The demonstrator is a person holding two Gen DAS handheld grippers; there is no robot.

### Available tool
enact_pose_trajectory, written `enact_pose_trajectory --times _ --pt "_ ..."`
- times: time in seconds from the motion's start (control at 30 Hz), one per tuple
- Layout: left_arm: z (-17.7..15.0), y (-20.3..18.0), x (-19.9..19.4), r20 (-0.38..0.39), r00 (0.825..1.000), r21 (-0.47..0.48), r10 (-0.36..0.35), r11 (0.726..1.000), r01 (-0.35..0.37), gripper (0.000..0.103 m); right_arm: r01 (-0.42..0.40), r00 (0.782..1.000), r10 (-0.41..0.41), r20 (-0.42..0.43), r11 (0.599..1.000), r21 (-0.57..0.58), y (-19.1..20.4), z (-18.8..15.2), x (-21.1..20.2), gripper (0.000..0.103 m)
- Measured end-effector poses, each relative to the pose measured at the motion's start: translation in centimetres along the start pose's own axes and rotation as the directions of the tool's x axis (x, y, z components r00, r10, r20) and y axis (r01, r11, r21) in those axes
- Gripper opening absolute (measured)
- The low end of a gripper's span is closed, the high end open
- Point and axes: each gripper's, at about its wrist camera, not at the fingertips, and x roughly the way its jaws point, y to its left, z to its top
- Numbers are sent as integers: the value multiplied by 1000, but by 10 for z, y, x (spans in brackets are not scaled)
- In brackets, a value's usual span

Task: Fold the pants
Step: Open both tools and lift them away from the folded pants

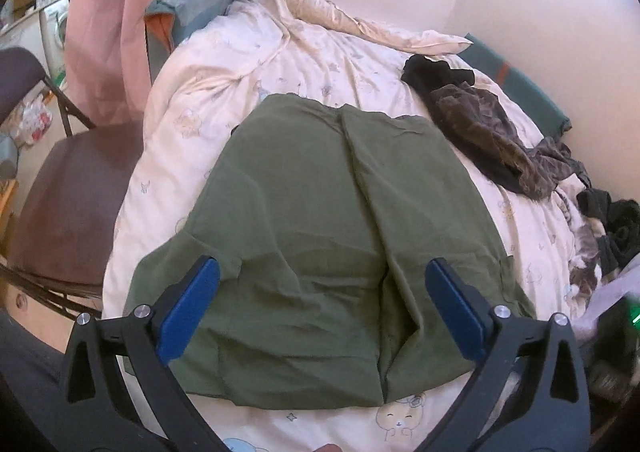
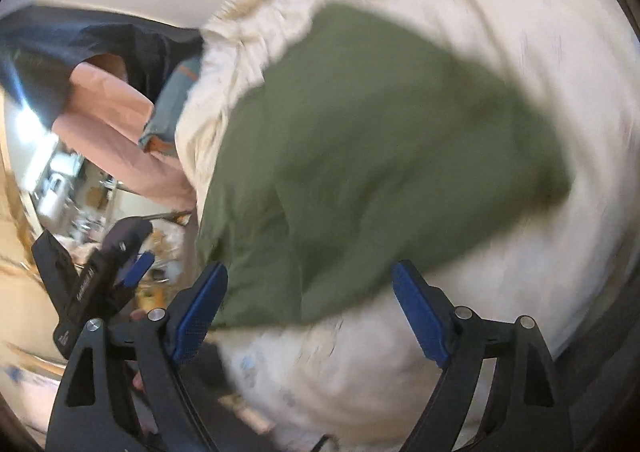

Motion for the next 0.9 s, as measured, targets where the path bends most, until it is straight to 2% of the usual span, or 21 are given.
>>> enact_pose_trajectory --times 0.07,0.27,0.37,0.43,0.53,0.67,0.8,0.87,0.9 --pt "2 3 1 -6 1000 -14 -8 1000 8 101 -30 997 34 -63 997 66 -10 -7 15 87" --pt "5 14 4 -25 999 -66 -27 998 25 101 11 993 7 -120 989 147 -21 -8 49 87" --pt "4 18 6 -40 999 -78 -36 996 32 101 65 997 -57 -51 980 189 -31 1 50 83" --pt "5 19 6 -42 999 -79 -33 996 29 101 105 993 -116 36 968 229 -43 12 40 81" --pt "7 19 7 -40 999 -87 -34 996 31 101 85 985 -130 110 936 343 -69 22 23 76" --pt "6 12 13 -47 998 -70 -32 997 29 101 90 962 -182 203 916 392 -87 33 5 76" --pt "2 3 20 -63 998 -37 -26 999 24 101 68 961 -176 212 898 435 -102 46 9 77" --pt "-1 -2 23 -64 998 -13 -19 1000 18 101 80 956 -193 223 898 433 -99 48 11 70" --pt "-3 -5 24 -62 998 8 -10 1000 11 101 92 950 -208 234 900 427 -97 49 9 51"
